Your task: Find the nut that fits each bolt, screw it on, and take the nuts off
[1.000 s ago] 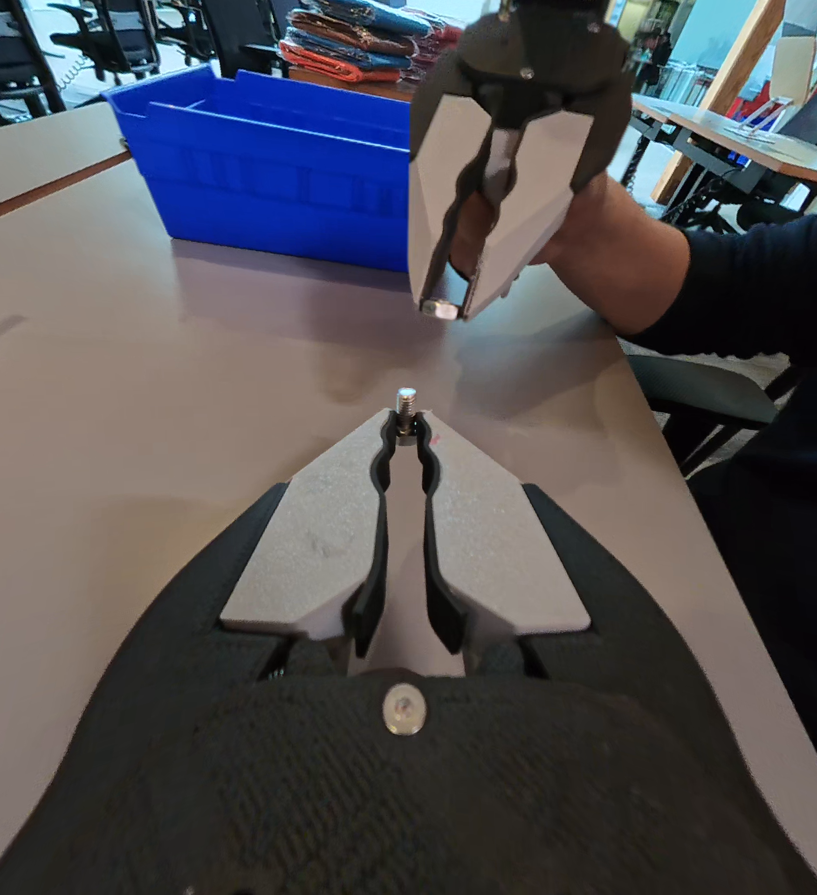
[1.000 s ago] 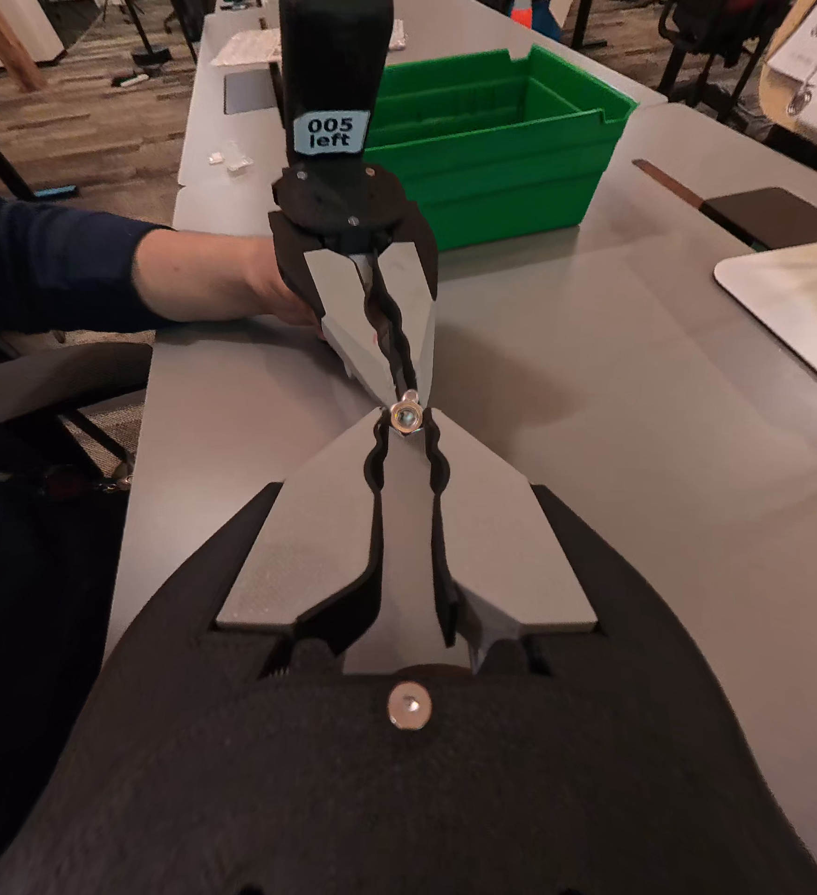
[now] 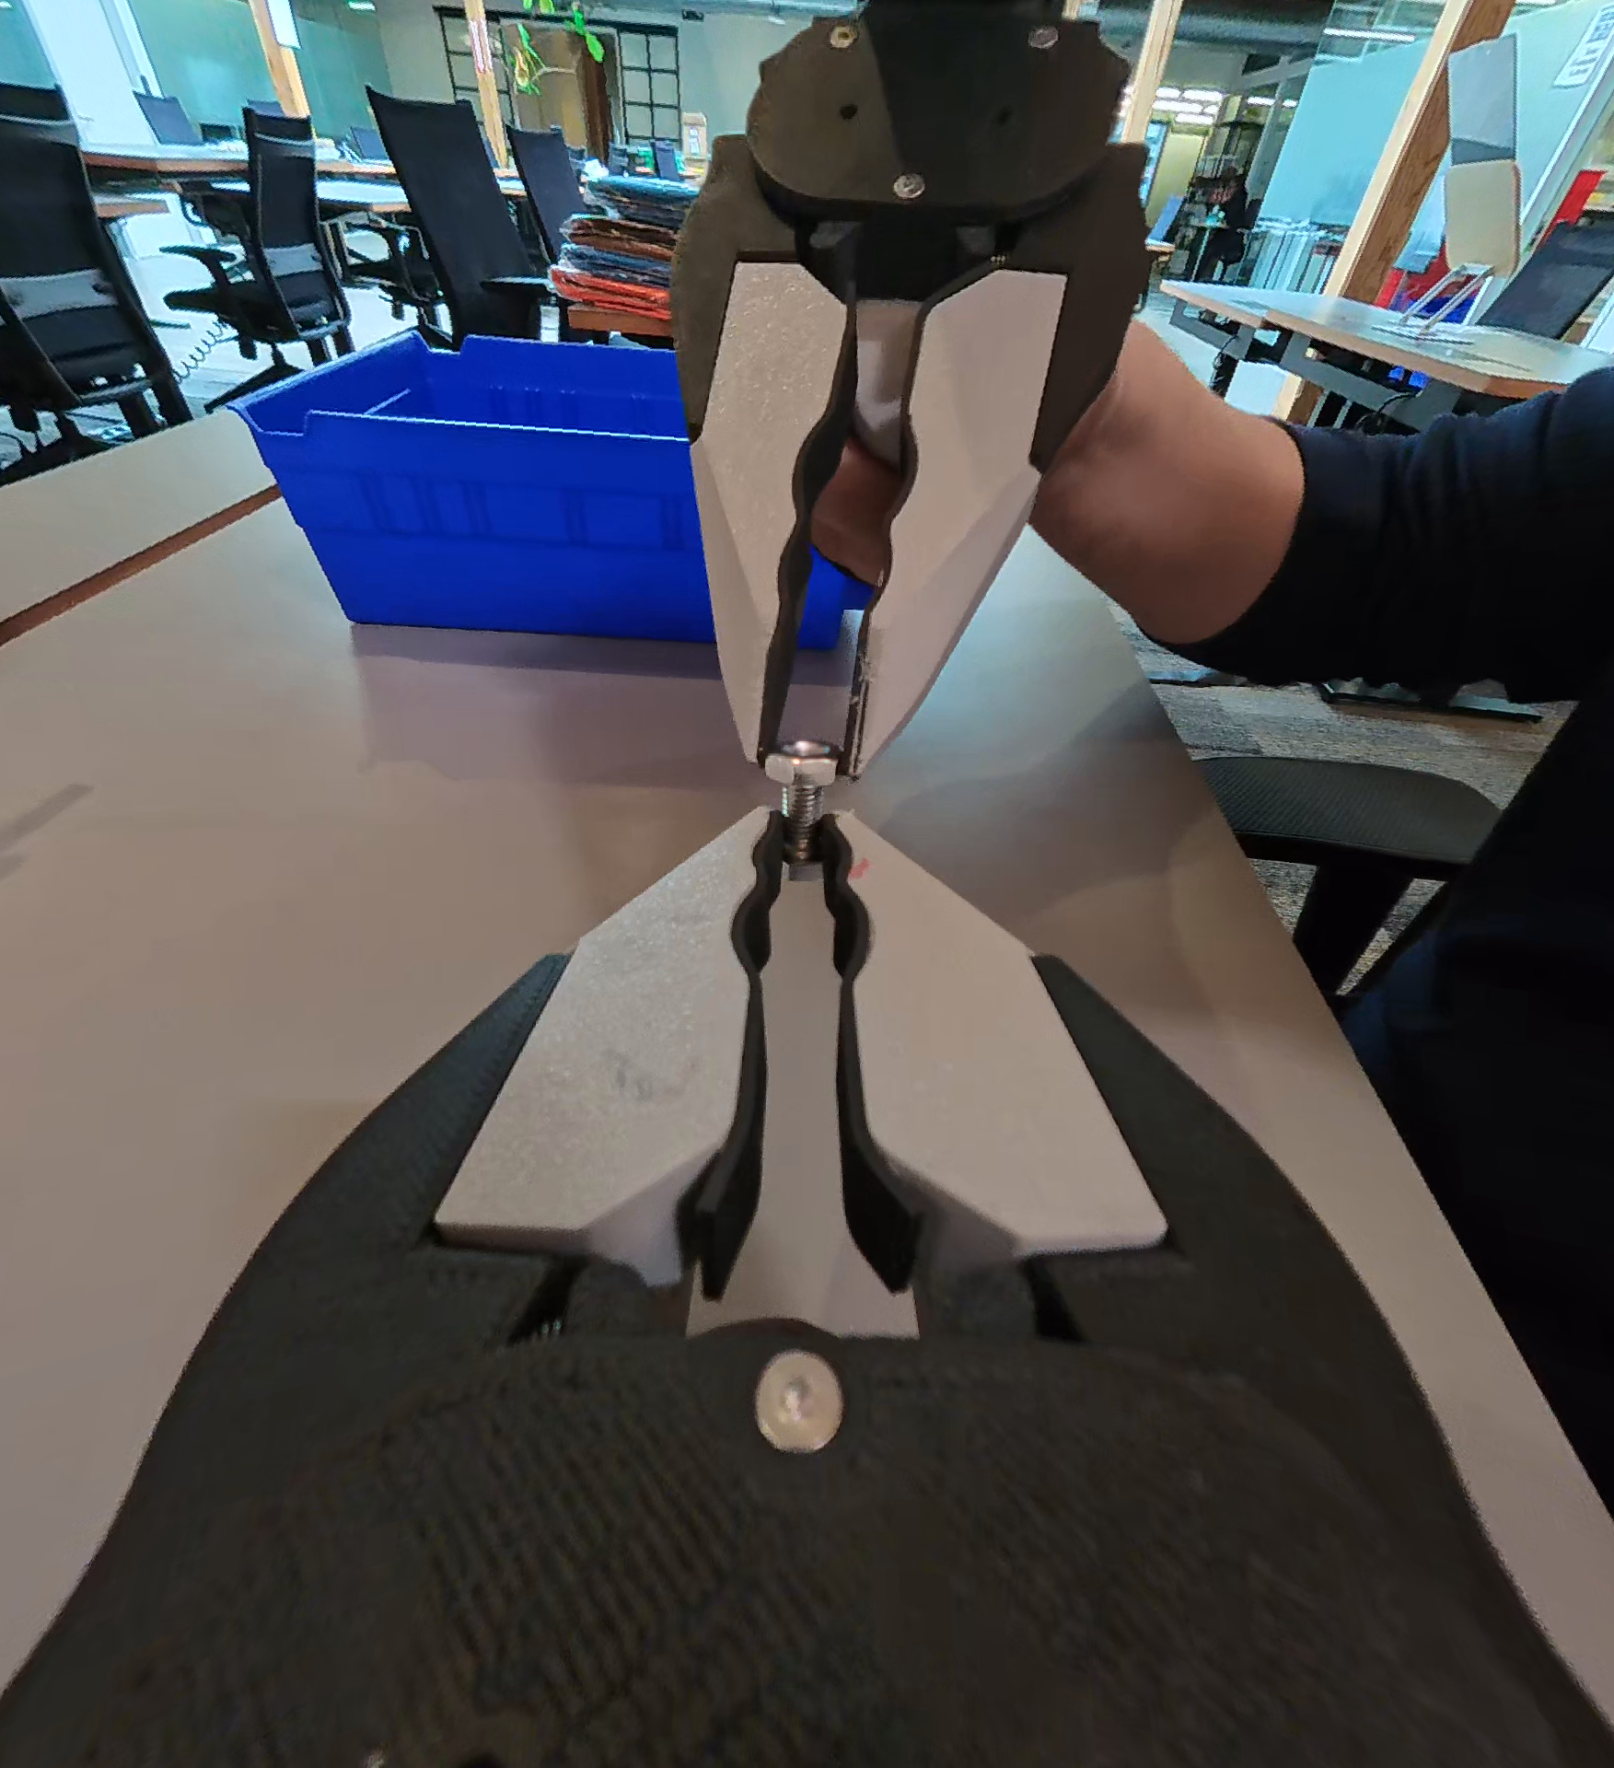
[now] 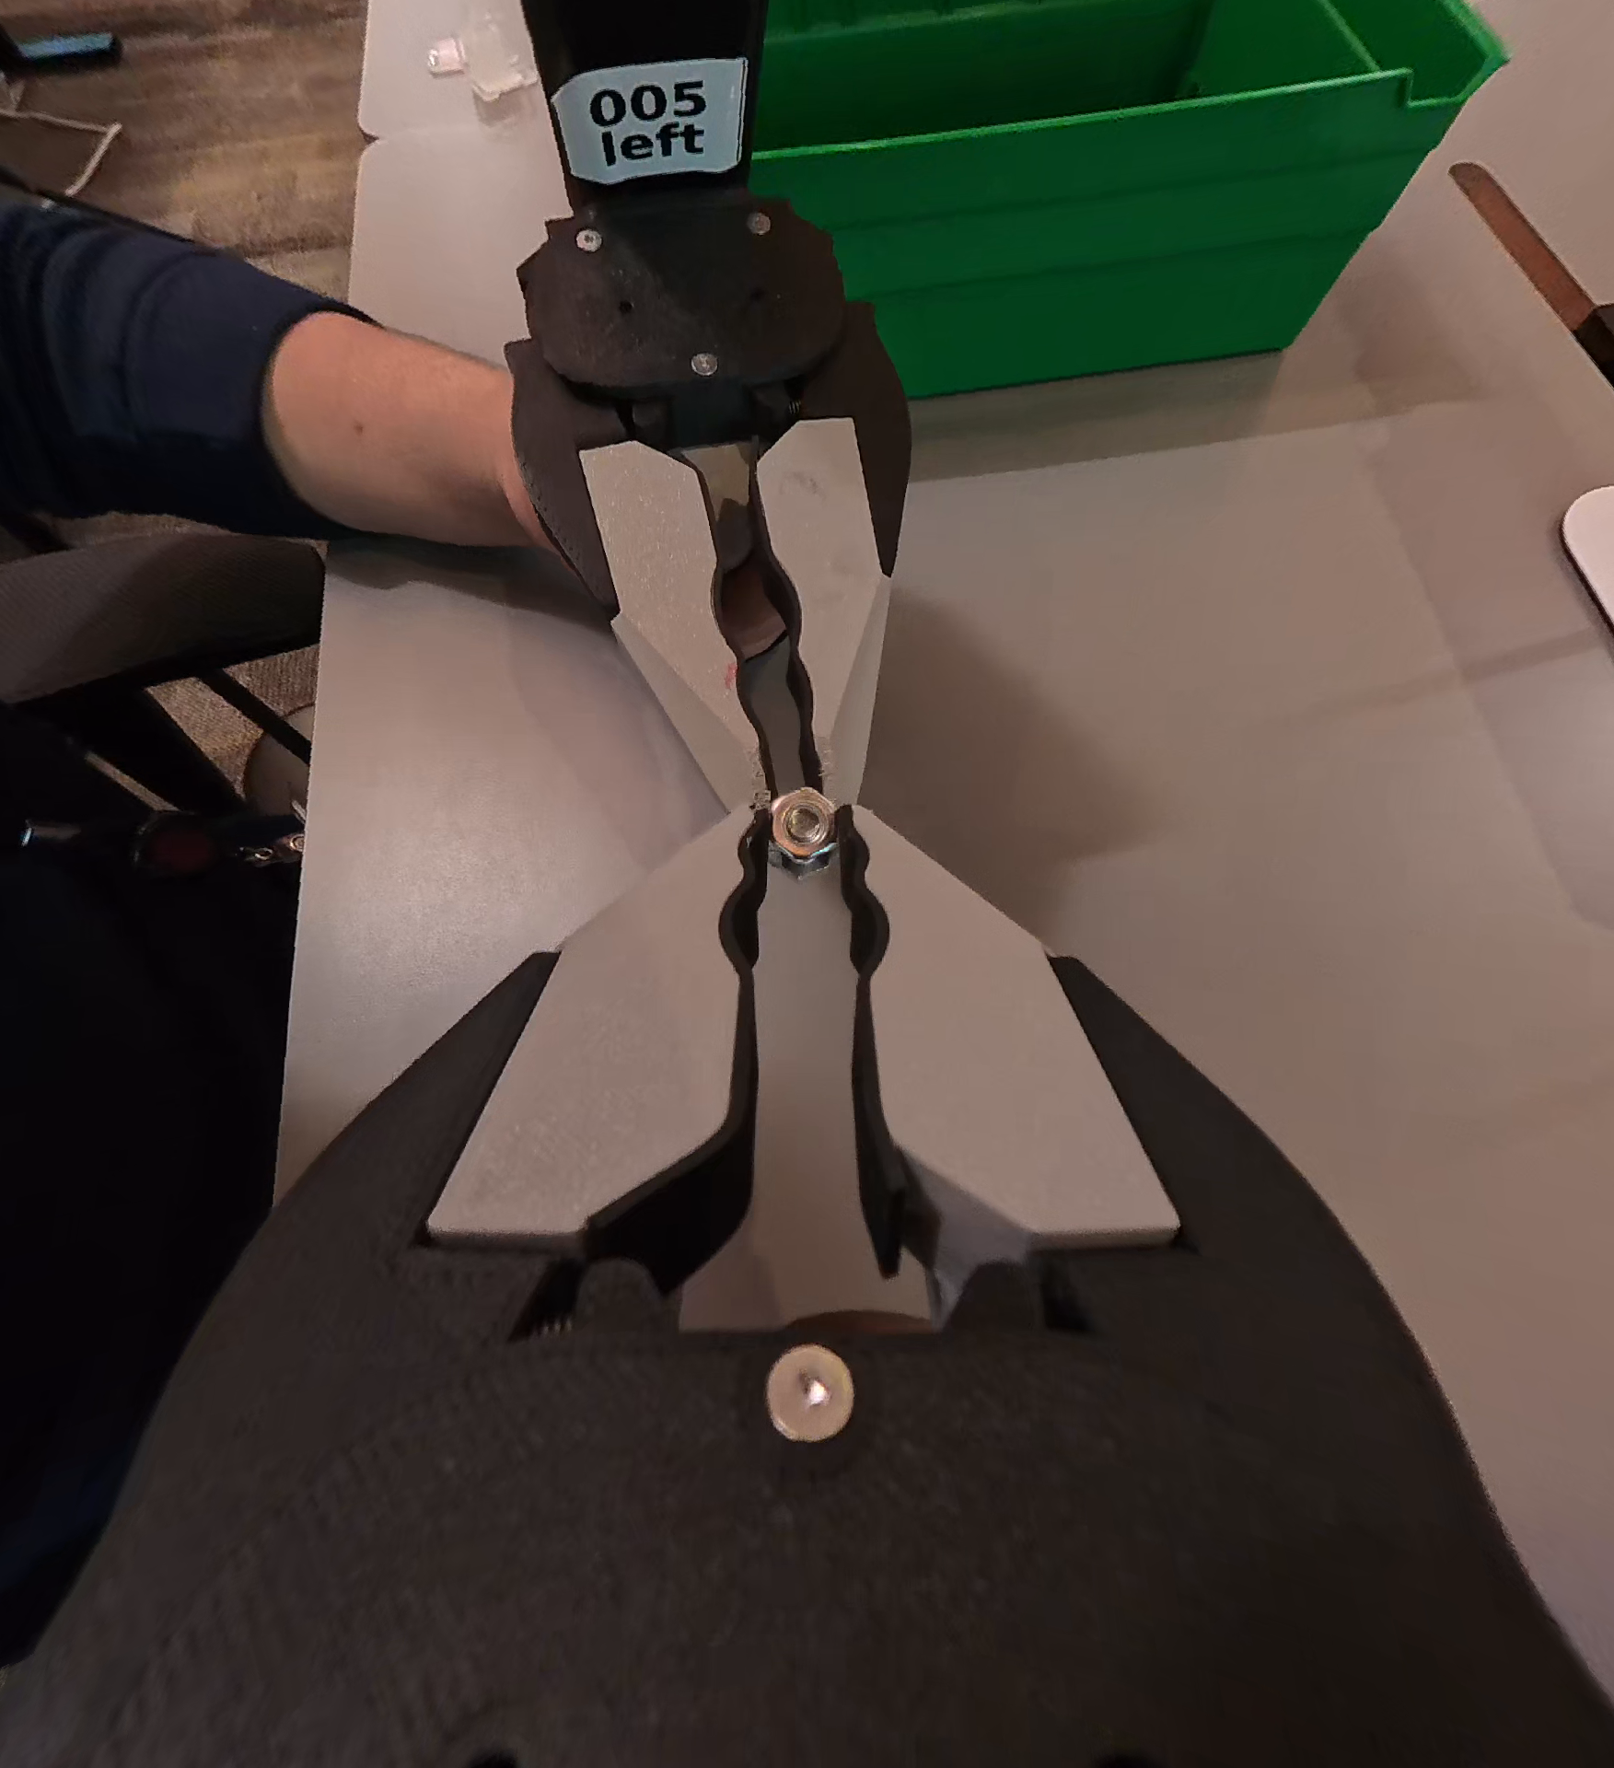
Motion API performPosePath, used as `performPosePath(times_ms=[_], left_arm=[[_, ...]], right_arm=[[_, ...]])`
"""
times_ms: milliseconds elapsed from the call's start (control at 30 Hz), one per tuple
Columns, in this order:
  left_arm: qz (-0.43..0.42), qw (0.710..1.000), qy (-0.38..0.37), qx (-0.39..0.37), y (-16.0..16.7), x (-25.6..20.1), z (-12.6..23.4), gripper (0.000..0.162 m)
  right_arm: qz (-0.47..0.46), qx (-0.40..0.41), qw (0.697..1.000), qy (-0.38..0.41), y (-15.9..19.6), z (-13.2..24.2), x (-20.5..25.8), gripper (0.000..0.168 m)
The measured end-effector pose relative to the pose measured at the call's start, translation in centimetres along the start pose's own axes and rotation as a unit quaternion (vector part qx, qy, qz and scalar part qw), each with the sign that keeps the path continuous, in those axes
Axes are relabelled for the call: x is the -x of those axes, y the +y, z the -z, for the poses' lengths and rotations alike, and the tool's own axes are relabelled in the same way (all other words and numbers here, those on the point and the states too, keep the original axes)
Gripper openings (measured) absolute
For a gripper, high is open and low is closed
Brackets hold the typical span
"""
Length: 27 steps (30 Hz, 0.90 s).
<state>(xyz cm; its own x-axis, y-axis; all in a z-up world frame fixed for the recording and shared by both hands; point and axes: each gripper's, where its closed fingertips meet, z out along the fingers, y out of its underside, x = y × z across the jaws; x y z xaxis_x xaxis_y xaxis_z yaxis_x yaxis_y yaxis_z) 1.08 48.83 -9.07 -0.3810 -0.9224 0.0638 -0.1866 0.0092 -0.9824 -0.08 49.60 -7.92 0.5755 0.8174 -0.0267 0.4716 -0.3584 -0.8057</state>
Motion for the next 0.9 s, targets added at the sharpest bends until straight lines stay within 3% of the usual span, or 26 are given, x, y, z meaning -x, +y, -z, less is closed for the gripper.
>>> performPosePath(times_ms=[900], left_arm=[[-0.016,1.0,-0.007,0.007,0.01,-0.18,-0.14,0.005]], right_arm=[[0.021,0.048,0.999,-0.005,0.28,-0.33,0.02,0.011]])
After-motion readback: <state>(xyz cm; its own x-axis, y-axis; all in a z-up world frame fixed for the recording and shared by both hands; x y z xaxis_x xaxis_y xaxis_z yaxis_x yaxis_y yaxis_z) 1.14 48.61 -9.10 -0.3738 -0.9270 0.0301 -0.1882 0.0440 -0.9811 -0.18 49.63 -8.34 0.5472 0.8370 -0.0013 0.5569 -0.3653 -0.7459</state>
